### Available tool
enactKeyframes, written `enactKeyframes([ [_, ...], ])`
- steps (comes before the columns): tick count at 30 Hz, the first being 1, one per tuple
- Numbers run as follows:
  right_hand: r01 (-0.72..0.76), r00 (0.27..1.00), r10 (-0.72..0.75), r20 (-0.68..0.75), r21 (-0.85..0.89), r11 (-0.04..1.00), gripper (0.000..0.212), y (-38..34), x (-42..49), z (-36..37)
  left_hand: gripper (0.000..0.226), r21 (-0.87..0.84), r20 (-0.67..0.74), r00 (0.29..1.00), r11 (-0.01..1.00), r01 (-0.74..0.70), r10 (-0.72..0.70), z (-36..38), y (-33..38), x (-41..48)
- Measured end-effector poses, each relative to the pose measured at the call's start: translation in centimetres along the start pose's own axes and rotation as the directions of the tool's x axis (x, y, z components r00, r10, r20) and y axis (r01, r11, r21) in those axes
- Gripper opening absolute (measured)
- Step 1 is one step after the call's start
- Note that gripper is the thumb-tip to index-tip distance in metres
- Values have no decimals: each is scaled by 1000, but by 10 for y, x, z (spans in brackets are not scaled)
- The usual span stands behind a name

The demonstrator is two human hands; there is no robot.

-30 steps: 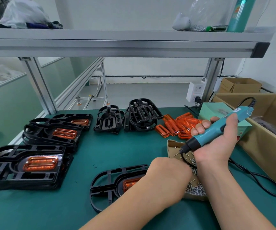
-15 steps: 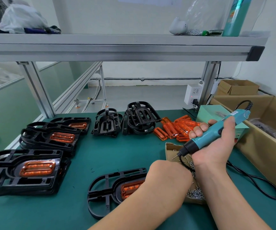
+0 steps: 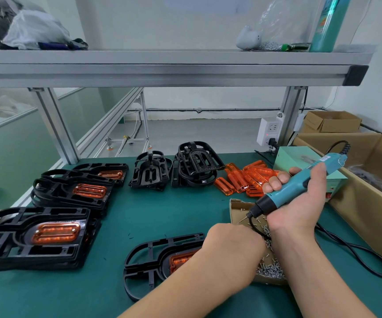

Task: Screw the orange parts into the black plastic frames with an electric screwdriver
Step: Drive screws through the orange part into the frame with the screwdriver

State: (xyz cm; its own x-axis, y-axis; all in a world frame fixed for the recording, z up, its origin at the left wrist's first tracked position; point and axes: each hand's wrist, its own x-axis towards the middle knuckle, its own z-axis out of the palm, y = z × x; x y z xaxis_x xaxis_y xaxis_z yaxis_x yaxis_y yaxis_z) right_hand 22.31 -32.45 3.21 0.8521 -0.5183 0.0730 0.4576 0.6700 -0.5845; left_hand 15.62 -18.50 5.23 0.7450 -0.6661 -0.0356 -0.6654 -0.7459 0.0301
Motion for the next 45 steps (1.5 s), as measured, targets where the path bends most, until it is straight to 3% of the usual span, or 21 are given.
enactKeyframes([
  [3, -29, 1000, 29, 1, 61, 998, 45, -2, -1, 4, 28, 54, 17, 1000, 999, -3, 2, 0, -2, 0],
  [6, -34, 999, 34, 6, 59, 998, 44, -3, -4, 6, 14, 0, 26, 999, 999, 36, -36, 1, -2, -1],
  [12, -46, 999, 46, 10, 50, 998, 44, -2, -4, 5, 20, -43, 6, 998, 997, 62, -62, 5, -4, -2],
  [14, -44, 999, 43, 8, 53, 998, 45, -1, -3, 5, 15, -128, 1, 997, 989, 73, -74, 6, -9, -3],
  [16, -42, 999, 41, 5, 52, 998, 45, -2, -3, 4, 14, -353, 20, 996, 931, 93, -92, 4, -16, -3],
  [18, -39, 999, 40, -5, 64, 997, 45, -2, -3, 5, 10, -612, 45, 993, 783, 111, -106, 2, -23, -7],
  [21, -38, 999, 40, -23, 90, 995, 45, -3, -3, 6, 9, -862, 116, 991, 488, 136, -70, 1, -35, -20],
  [24, -40, 998, 44, -38, 97, 994, 44, -3, -4, 7, 9, -987, 149, 988, 48, 150, -24, -4, -49, -34],
  [26, -51, 998, 53, -28, 86, 995, 44, -3, -7, 8, 5, -959, 156, 988, -241, 151, 0, -7, -59, -42],
  [28, -66, 998, 66, -5, 78, 995, 44, -1, -10, 10, 5, -884, 147, 989, -444, 144, 29, -7, -71, -52],
  [30, -80, 997, 79, 14, 61, 995, 44, 0, -14, 12, 3, -793, 131, 990, -594, 133, 46, -3, -82, -65],
  [33, -95, 994, 93, 48, 47, 994, 44, 4, -18, 14, 7, -664, 125, 992, -740, 102, 25, 2, -93, -83],
  [35, -112, 992, 109, 69, 36, 993, 45, 6, -21, 15, 12, -622, 157, 987, -779, 83, -19, 5, -97, -90],
  [41, -121, 986, 118, 115, 16, 993, 46, 10, -26, 15, 9, -673, 182, 980, -737, 68, -76, 11, -94, -96],
  [45, -130, 979, 126, 160, 15, 991, 46, 11, -30, 18, 8, -777, 200, 968, -627, 60, -155, 13, -91, -94],
])
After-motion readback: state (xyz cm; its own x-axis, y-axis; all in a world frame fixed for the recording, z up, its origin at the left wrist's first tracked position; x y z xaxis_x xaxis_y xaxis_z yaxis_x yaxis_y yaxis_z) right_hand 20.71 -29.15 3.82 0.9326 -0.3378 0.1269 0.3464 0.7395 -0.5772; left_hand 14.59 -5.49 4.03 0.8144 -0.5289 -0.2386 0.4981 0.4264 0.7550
